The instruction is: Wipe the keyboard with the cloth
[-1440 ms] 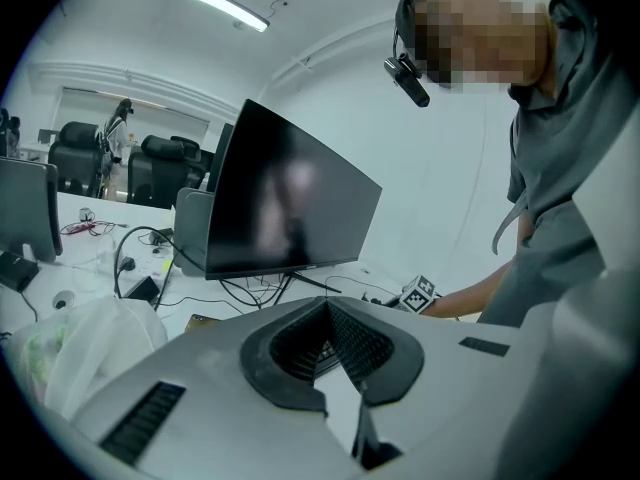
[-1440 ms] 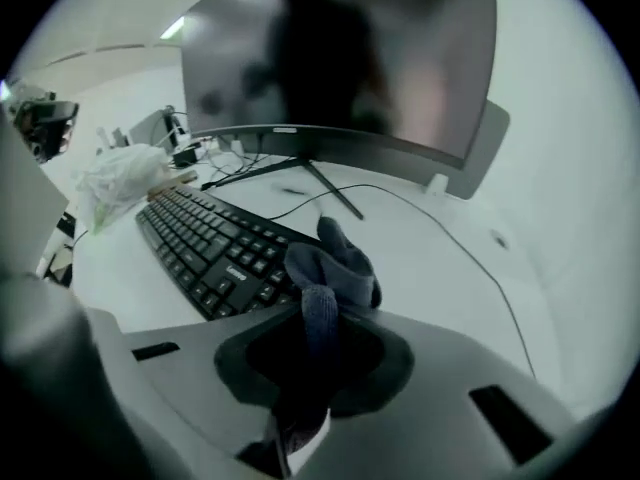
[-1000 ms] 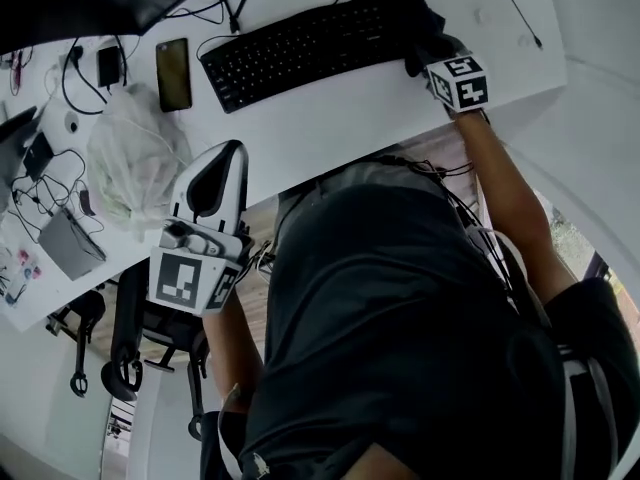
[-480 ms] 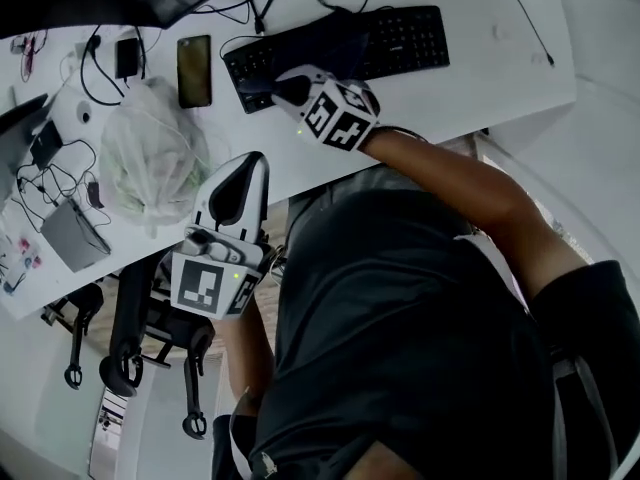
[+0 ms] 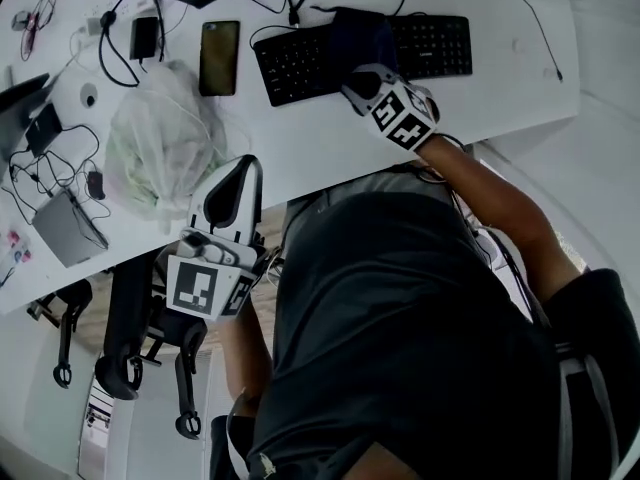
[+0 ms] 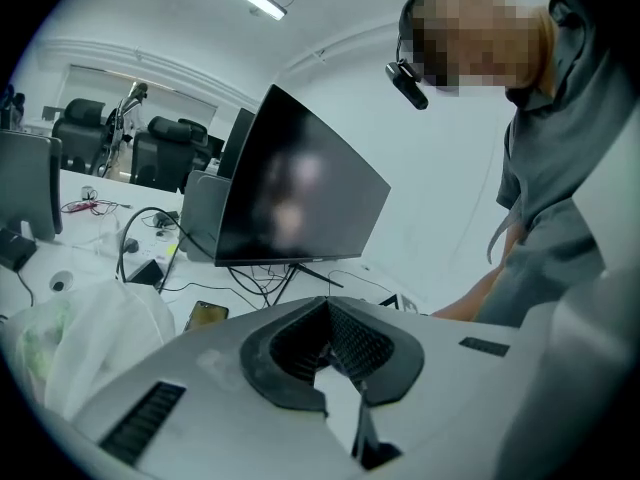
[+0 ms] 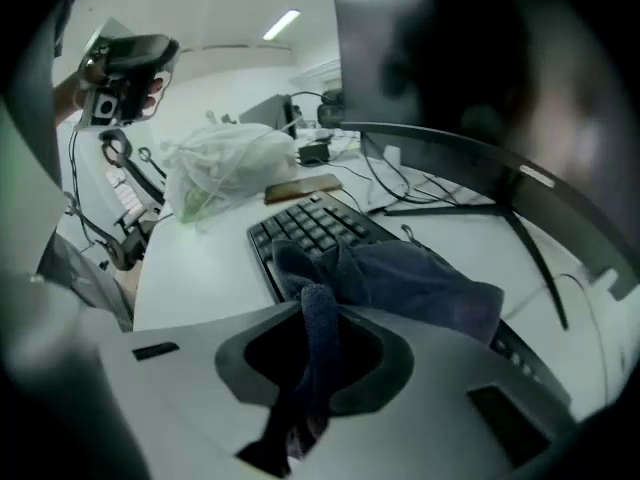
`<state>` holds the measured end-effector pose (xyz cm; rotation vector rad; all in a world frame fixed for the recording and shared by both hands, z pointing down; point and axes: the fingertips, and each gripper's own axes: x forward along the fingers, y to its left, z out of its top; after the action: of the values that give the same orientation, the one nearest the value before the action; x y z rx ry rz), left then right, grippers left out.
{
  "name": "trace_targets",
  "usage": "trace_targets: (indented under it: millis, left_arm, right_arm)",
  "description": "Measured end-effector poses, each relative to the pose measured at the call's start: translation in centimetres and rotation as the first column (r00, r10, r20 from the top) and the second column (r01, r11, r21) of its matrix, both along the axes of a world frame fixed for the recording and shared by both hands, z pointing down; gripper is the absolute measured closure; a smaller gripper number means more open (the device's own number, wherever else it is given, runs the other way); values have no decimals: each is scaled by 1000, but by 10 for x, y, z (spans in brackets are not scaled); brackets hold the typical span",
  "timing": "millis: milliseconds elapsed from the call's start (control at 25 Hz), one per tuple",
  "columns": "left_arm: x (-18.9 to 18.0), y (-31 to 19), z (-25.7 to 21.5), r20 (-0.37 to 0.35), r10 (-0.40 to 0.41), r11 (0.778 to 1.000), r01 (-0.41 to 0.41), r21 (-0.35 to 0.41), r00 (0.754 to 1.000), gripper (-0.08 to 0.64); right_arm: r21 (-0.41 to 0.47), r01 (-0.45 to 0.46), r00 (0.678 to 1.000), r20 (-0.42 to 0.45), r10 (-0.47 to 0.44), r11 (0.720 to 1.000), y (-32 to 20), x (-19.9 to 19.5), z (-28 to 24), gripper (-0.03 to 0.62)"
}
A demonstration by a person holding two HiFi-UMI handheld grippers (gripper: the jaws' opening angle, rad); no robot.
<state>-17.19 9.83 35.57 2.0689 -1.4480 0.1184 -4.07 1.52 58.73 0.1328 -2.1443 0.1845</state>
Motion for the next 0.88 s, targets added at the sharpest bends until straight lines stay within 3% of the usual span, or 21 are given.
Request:
trace_targets:
  millis: [120,200,320,400,480,600,720,800,880]
  left_arm:
    - [-4,-2,4,-8,23,1000,-23,-3,1000,558]
    - [-2,-5,4,-11,46,999,-46,-7,999,558]
    - [6,-12,0,-7,82,997,-82,4,997,558]
    - [11,-14,-2,5,98,995,-98,3,995,558]
    - [17,-14,-4,14,107,994,-107,-2,994,558]
    - [26,-15,-5,10,113,994,-113,-2,994,558]
    - [31,-17,-3,2,108,994,-108,2,994,558]
    - [36,-18,-3,-2,107,994,-107,6,994,558]
    - [44,-21,-3,-3,112,994,-112,11,994,558]
  right_arm:
    - [36,-79,993,-80,82,996,-11,32,-11,546]
    - [32,-28,999,-22,29,999,9,-2,-19,546]
    - [10,108,989,101,-109,994,52,-89,-23,546]
    - [-5,192,974,123,-190,981,75,-133,-16,545]
    - [-19,230,968,112,-226,973,85,-143,-3,545]
    - [-33,148,984,108,-144,988,60,-91,4,546]
    - [3,-5,997,77,5,1000,8,11,5,546]
    - [43,-132,991,6,132,990,-28,87,-1,546]
    - [79,-248,965,-66,254,965,-57,141,-9,546]
